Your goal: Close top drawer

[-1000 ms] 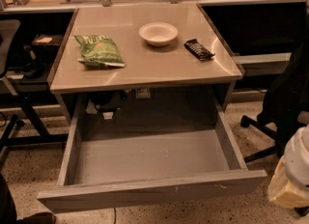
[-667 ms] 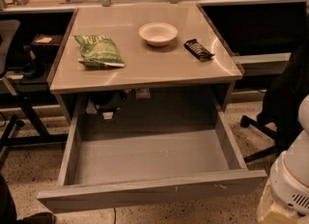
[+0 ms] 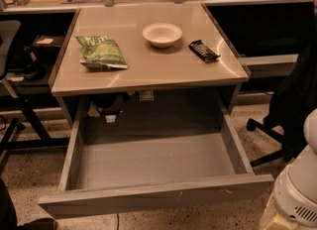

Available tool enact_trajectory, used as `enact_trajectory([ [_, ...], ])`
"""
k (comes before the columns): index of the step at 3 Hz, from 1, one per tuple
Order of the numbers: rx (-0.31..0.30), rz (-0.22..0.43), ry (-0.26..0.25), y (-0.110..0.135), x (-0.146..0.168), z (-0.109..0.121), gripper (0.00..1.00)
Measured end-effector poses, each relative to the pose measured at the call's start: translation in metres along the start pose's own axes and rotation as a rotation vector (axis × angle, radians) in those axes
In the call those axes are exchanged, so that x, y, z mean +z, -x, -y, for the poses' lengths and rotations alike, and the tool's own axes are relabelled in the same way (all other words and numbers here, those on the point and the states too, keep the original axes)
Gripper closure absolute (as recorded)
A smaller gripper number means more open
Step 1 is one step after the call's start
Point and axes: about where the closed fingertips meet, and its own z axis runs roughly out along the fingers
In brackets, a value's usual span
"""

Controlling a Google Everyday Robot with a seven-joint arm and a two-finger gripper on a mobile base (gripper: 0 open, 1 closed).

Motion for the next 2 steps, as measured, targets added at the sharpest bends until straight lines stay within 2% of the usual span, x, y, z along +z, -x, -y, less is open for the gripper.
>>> enact_trajectory([
  [1, 0.047, 0.087, 0.011, 0.012, 0.026, 0.021, 1.0],
  [2, 0.056, 0.149, 0.012, 0.033, 0.041, 0.045, 1.0],
])
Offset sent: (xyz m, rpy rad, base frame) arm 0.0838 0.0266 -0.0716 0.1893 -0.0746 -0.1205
